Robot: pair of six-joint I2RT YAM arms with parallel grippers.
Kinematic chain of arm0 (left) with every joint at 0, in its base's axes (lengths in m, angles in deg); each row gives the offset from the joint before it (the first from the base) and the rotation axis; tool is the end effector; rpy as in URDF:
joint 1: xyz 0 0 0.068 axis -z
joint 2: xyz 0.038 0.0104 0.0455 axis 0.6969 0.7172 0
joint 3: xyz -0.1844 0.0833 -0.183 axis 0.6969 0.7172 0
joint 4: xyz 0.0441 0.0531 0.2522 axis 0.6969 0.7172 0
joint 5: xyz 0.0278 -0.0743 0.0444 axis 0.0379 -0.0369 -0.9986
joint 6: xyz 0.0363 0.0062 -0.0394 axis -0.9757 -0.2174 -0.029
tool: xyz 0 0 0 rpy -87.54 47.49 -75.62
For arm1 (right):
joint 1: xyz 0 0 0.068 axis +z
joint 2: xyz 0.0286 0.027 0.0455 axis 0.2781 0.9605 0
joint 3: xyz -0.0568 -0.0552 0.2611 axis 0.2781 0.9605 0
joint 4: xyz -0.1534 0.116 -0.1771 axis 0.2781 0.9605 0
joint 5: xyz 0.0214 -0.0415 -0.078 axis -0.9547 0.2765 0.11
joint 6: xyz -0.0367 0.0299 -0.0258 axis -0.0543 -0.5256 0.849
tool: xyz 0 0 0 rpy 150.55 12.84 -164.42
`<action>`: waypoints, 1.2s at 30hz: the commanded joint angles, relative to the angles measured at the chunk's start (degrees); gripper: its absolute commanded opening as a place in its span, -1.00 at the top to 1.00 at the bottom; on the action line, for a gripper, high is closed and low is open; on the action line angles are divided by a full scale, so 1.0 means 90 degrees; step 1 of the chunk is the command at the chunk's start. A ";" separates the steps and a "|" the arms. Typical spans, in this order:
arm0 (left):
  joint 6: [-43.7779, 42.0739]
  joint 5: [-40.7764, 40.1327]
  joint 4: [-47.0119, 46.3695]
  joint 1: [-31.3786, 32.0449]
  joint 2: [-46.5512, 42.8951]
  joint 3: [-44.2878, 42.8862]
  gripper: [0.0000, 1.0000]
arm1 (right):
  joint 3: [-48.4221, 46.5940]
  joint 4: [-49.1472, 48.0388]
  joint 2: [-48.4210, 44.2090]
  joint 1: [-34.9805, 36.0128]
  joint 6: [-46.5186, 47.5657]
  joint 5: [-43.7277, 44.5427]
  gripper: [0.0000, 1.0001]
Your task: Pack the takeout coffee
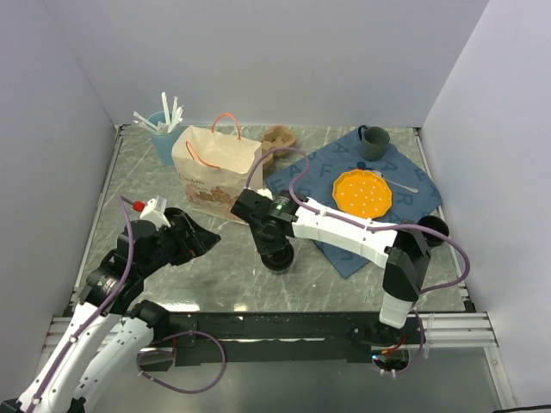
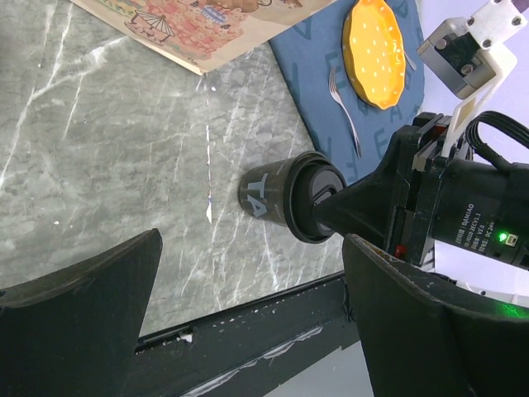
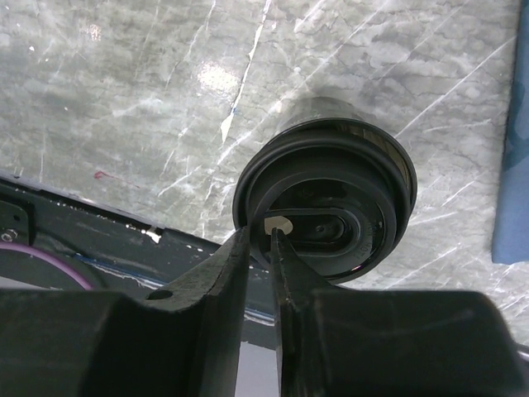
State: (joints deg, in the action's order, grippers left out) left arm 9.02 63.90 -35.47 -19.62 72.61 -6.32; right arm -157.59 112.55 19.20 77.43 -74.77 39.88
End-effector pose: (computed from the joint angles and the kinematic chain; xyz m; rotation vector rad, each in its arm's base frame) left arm 0.1018 -0.0514 0.2958 -0.3803 2.1493 -0.8975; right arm 0.1764 0.3107 0.2832 -0.5324 2.7484 0.2308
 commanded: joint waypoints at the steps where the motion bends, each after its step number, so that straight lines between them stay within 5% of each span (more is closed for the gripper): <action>1: -0.0128 0.0108 -0.0022 -0.0023 -0.0019 -0.0264 -0.93 | -0.0276 0.0153 -0.0169 0.0047 0.0001 0.0134 0.49; 10: -0.0558 0.1152 -0.0578 -0.0023 0.0372 -0.0001 -0.96 | -0.0248 0.0300 -0.0919 -0.0157 0.0274 -0.0267 0.29; 17: -0.0588 0.1787 -0.1125 -0.0014 0.1123 0.0165 -0.79 | 0.0953 -0.0559 -0.2033 -0.1102 0.0879 -0.1418 -0.14; 24: -0.0636 0.2169 -0.1877 0.0152 0.1738 0.0508 -0.61 | 0.2056 -0.1164 -0.2600 -0.2051 0.1367 -0.2562 -0.18; 36: -0.0841 0.1827 -0.2728 0.0816 0.3369 0.0078 -0.43 | 0.2819 -0.1897 -0.2777 -0.2424 0.1856 -0.3577 -0.25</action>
State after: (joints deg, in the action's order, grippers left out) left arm 3.56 80.84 -55.40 -13.06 100.43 -1.77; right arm -132.78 99.21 -3.49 55.98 -60.87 12.43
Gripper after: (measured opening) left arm 0.731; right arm 0.622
